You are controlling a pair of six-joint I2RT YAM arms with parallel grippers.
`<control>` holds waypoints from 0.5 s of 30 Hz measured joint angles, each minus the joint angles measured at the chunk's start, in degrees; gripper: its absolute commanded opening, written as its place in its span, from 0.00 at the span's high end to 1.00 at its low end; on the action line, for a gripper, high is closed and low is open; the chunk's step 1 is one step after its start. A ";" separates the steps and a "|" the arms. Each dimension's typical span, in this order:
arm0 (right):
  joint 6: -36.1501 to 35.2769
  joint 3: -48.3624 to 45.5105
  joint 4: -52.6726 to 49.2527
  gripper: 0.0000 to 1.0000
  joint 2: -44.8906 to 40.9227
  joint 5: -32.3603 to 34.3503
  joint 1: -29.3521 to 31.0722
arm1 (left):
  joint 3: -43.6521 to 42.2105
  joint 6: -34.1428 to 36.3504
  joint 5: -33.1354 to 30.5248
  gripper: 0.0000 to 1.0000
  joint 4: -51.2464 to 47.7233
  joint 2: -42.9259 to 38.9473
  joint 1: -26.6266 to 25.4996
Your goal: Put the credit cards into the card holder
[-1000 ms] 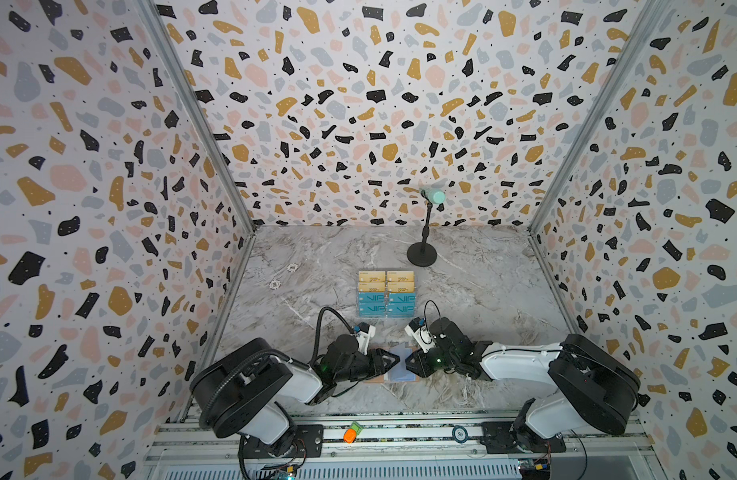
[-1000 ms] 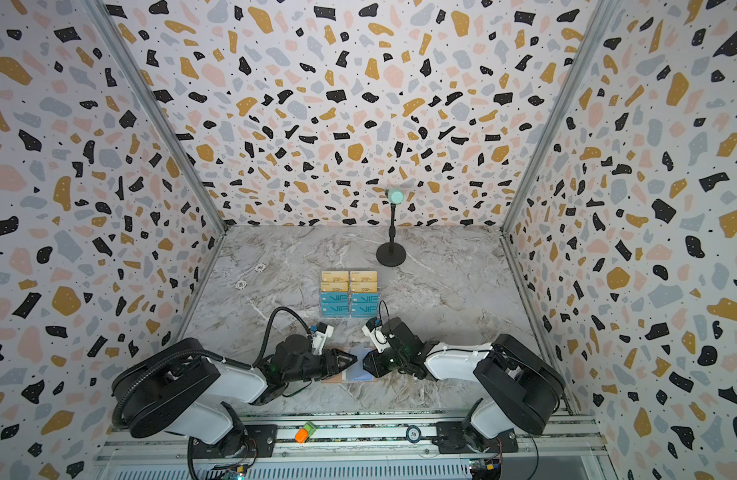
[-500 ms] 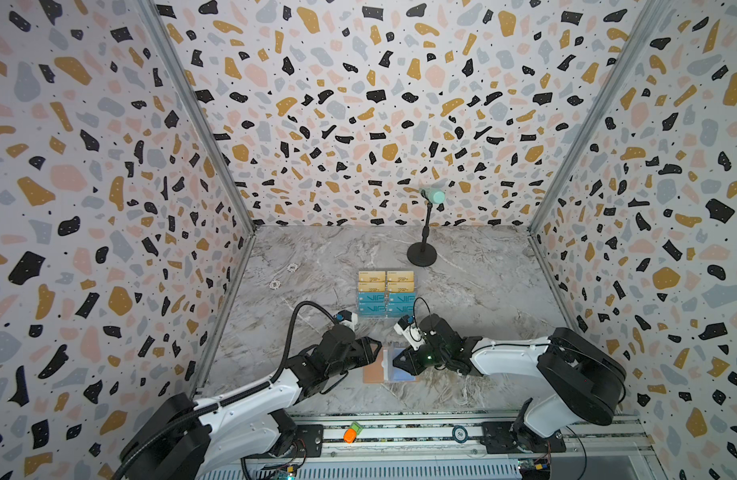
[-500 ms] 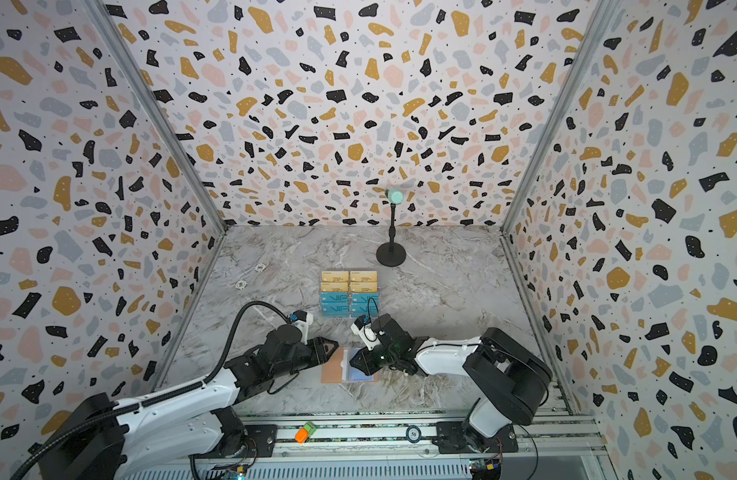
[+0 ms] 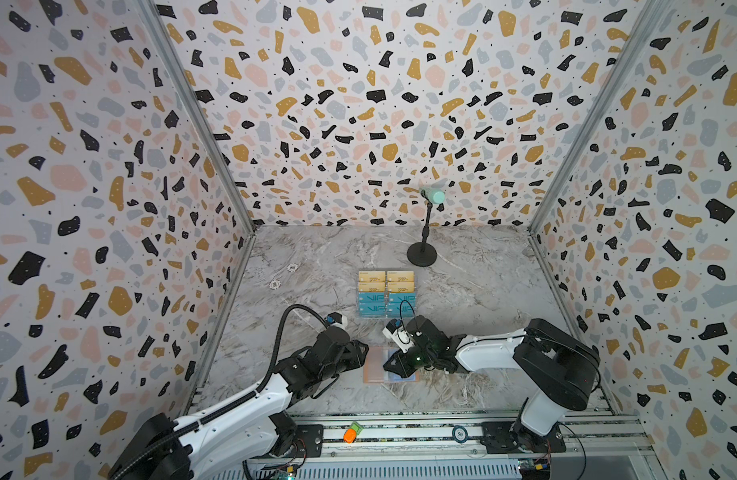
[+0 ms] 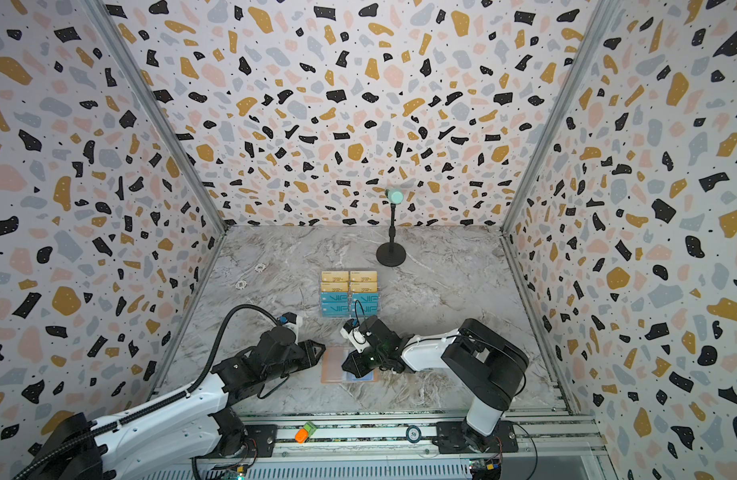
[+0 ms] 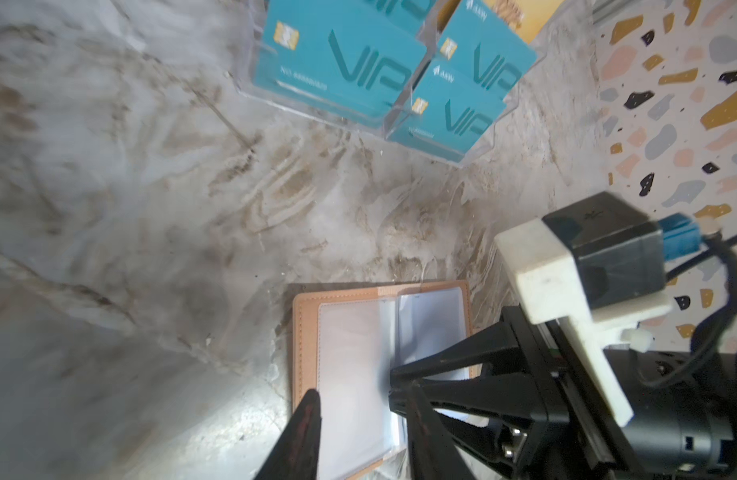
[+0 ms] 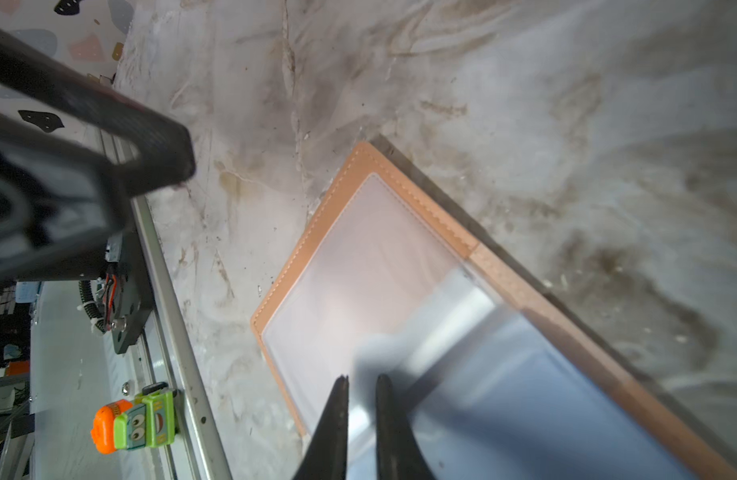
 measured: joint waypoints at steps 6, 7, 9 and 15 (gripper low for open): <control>0.02 0.02 0.13 0.85 0.00 0.04 0.04 | -0.04 0.13 4.52 0.69 5.05 6.62 -0.85; 0.02 0.04 0.11 0.85 -0.02 0.09 0.04 | -0.15 0.02 5.20 0.69 6.54 7.43 -0.90; -0.09 0.48 -0.57 0.84 -0.07 0.11 0.04 | -0.72 -0.26 6.43 0.69 9.64 8.66 -0.90; -2.56 4.20 -4.96 0.82 -0.83 0.46 -1.07 | -2.03 -1.40 7.54 0.69 16.48 13.68 -0.85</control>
